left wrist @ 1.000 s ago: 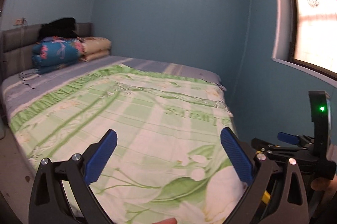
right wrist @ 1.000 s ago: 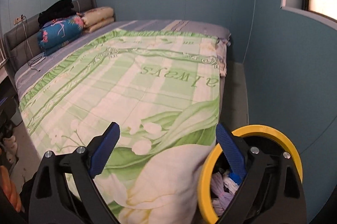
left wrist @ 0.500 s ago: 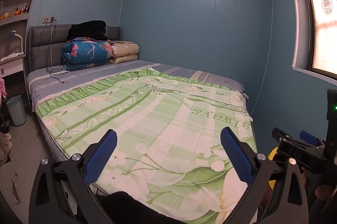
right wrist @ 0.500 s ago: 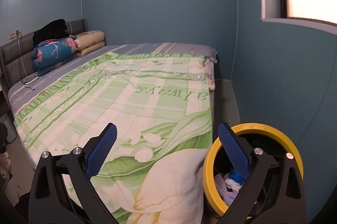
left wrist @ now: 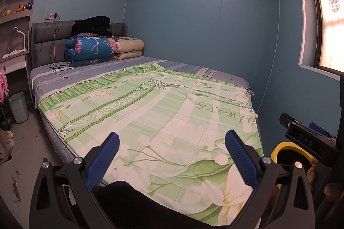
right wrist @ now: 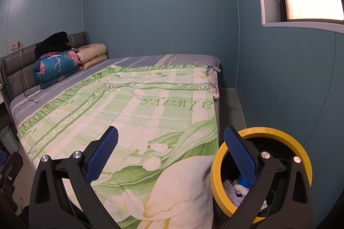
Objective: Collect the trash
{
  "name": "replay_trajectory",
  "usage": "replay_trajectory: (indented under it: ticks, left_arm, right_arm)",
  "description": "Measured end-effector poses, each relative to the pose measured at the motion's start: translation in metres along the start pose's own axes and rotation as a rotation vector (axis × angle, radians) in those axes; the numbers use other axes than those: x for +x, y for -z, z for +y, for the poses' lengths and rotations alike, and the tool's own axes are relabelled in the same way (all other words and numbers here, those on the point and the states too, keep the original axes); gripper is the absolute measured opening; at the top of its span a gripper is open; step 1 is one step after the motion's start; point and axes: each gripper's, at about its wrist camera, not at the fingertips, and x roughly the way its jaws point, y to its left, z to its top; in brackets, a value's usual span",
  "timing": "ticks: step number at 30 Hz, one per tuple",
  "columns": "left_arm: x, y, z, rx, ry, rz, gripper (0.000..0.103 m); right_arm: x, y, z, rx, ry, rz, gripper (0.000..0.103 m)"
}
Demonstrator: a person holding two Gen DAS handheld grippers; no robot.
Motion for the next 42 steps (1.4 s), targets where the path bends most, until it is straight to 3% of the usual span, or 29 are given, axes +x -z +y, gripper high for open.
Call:
replay_trajectory:
  ticks: [42]
  left_arm:
    - [0.011,0.009,-0.008,0.010,0.049,0.067,0.095]
  right_arm:
    - [0.022,0.015,-0.012,0.045,0.023,0.105,0.095]
